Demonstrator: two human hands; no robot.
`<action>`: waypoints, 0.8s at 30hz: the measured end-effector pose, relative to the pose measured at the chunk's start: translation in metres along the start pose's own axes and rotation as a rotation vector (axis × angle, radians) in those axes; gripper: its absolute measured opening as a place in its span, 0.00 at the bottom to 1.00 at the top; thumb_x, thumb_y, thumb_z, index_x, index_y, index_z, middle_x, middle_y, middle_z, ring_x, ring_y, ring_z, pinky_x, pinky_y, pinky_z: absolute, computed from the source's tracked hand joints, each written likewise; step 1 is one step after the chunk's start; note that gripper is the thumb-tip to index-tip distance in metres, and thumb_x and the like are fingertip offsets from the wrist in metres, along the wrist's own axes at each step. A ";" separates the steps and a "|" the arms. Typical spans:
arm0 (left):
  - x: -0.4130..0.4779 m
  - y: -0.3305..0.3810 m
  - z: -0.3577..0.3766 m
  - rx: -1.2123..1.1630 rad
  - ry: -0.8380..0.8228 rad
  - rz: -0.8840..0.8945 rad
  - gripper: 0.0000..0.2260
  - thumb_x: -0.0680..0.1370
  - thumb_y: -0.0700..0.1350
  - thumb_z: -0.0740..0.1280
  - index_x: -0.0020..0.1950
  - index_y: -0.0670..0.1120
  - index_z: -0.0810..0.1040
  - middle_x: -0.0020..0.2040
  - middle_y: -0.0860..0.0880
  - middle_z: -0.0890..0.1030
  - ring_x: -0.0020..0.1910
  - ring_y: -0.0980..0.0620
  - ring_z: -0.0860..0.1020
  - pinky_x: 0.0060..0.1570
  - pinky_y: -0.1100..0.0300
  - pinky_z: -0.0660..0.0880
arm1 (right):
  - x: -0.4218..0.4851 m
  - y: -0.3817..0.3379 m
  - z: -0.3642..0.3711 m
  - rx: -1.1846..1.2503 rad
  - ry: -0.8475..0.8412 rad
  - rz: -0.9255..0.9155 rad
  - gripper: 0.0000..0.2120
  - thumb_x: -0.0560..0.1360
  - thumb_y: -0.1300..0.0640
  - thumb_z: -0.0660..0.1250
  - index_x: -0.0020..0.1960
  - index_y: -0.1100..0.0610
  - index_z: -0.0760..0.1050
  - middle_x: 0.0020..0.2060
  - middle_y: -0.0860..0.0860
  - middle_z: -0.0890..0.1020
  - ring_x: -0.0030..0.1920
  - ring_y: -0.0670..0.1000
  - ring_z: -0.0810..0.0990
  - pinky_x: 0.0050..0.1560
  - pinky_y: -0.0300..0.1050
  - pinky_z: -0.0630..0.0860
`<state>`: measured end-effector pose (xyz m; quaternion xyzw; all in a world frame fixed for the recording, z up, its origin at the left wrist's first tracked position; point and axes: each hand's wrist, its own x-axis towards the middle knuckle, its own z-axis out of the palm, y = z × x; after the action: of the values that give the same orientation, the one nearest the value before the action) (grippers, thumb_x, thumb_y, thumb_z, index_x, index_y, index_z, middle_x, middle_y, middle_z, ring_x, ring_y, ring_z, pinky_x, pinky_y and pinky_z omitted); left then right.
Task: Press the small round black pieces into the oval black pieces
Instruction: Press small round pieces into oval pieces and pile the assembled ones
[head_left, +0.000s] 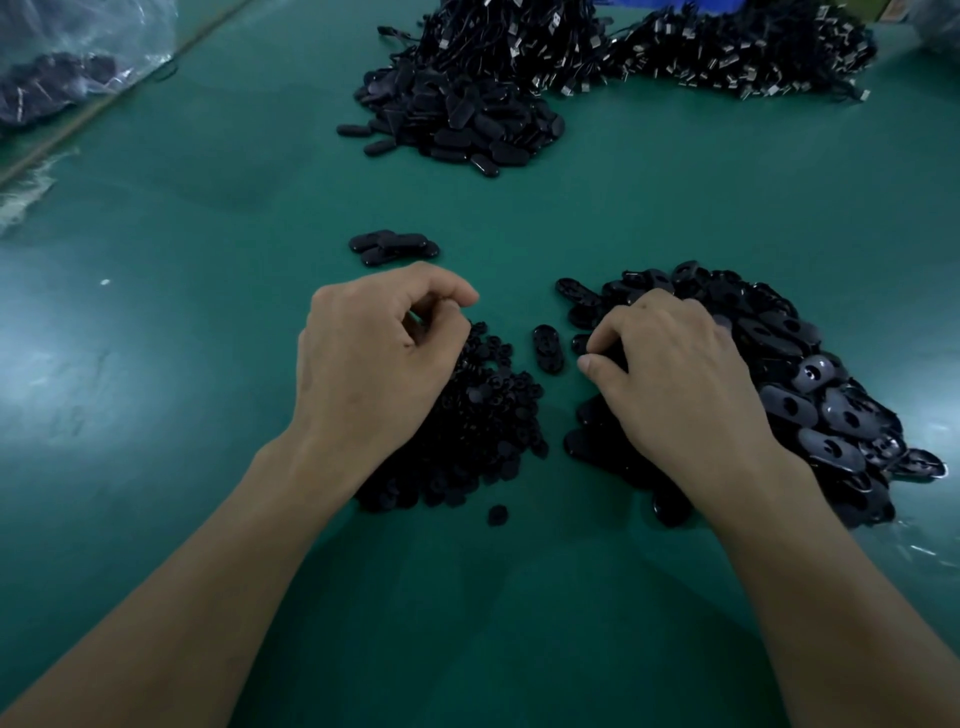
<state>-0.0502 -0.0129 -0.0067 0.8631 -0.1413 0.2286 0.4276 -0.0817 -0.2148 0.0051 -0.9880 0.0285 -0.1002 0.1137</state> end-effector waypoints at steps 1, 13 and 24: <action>0.000 0.000 0.000 0.003 0.003 -0.001 0.09 0.77 0.45 0.66 0.47 0.57 0.84 0.29 0.57 0.79 0.24 0.50 0.74 0.26 0.62 0.69 | 0.000 0.000 0.000 -0.002 -0.002 0.001 0.06 0.80 0.50 0.67 0.52 0.52 0.79 0.52 0.49 0.75 0.58 0.53 0.72 0.59 0.50 0.69; 0.001 0.000 0.000 0.008 0.016 -0.008 0.09 0.76 0.45 0.66 0.46 0.58 0.83 0.29 0.55 0.80 0.25 0.51 0.76 0.27 0.54 0.75 | 0.001 0.001 -0.002 -0.034 -0.095 -0.002 0.15 0.80 0.44 0.66 0.63 0.49 0.75 0.58 0.50 0.73 0.63 0.54 0.69 0.63 0.52 0.65; 0.000 0.000 -0.001 0.008 0.014 0.002 0.09 0.77 0.45 0.66 0.47 0.57 0.84 0.29 0.55 0.79 0.23 0.51 0.74 0.24 0.55 0.73 | 0.002 0.000 0.005 -0.049 -0.006 0.025 0.10 0.81 0.46 0.64 0.60 0.46 0.78 0.49 0.47 0.67 0.59 0.54 0.71 0.58 0.51 0.65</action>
<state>-0.0505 -0.0127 -0.0061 0.8631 -0.1383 0.2358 0.4247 -0.0783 -0.2142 0.0005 -0.9904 0.0427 -0.0951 0.0910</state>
